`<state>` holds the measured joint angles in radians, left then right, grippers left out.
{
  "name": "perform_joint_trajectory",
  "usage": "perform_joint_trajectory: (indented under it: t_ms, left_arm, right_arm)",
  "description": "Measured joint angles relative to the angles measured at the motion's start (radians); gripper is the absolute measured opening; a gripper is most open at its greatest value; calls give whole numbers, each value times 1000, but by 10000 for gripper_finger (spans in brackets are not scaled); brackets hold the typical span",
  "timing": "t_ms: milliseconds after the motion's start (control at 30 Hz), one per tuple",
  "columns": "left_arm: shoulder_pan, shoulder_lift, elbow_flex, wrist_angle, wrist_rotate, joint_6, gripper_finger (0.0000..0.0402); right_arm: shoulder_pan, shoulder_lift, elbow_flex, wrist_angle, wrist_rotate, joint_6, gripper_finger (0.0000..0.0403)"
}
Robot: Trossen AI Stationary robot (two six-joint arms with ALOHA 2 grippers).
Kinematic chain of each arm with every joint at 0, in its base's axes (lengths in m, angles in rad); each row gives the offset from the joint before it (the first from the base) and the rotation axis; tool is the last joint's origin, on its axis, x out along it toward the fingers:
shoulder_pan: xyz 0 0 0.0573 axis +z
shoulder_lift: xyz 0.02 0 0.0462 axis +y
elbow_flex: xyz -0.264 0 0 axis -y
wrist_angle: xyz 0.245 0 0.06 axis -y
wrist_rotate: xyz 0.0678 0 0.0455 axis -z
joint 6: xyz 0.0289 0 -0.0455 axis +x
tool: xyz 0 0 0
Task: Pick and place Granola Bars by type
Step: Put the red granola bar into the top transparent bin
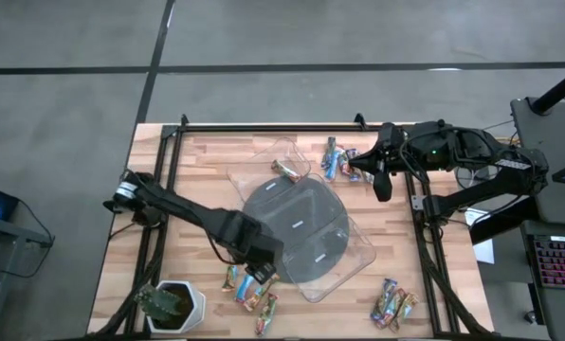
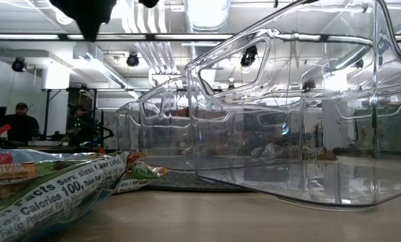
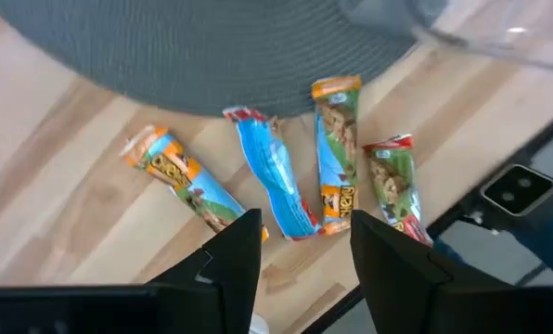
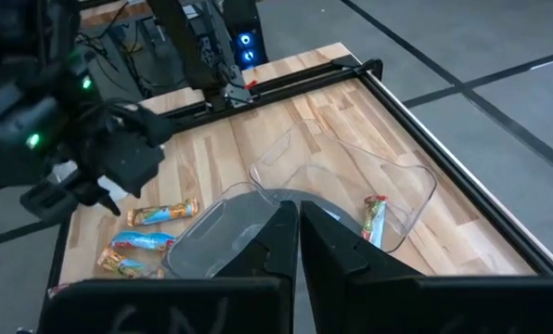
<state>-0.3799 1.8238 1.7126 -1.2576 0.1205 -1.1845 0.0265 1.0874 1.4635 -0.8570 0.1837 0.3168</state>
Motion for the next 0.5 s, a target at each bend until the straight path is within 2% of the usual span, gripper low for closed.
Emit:
perform_joint_trajectory:
  t_ms: [133, 300, 500]
  left_arm:
    - [-39, 27, -4, 0, -33, -90, 149]
    - [-81, 33, -32, 40, -131, -198, 149]
    - [-118, 32, -92, 136, -161, -223, 149]
  right_arm:
    - [0, 1, 0, 0, 1, 3, 8]
    - [0, 1, 0, 0, 2, 5, 8]
    - [0, 1, -1, 0, 2, 6, 8]
